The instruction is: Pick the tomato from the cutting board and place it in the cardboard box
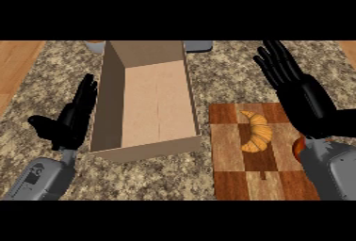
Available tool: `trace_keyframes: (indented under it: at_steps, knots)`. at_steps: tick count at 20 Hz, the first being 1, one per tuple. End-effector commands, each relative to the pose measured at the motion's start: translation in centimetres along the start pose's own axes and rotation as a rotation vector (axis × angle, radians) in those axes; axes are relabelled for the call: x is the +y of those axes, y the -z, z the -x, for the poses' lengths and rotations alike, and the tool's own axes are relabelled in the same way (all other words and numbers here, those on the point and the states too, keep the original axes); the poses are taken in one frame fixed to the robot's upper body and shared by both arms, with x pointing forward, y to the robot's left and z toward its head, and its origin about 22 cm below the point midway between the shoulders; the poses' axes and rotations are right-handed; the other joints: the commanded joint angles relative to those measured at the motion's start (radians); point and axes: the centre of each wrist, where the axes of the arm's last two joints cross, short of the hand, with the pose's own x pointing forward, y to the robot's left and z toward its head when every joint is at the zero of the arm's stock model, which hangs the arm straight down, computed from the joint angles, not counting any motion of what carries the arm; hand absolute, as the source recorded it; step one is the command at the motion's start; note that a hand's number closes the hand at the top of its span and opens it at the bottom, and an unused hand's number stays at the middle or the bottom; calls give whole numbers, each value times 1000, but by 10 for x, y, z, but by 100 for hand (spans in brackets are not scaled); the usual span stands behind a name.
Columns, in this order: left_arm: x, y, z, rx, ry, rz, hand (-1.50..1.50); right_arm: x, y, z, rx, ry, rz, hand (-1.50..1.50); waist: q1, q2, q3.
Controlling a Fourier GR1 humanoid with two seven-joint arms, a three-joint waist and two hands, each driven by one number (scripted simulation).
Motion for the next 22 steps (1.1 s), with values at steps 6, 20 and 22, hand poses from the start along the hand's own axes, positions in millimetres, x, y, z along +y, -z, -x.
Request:
trace_keyframes:
  at_steps: [6, 20, 22]
  knots:
    - [60, -22, 13, 93, 340, -121, 0, -78, -26, -15, -390, 340, -47, -150, -17, -5, -38]
    - [24, -47, 19, 142, 328, -81, 0, -197, -123, 47, -52, -247, 38, -150, -3, 2, -44]
    - [37, -48, 10, 152, 343, -67, 0, -212, -120, 27, -15, -360, -20, -150, 3, -2, -45]
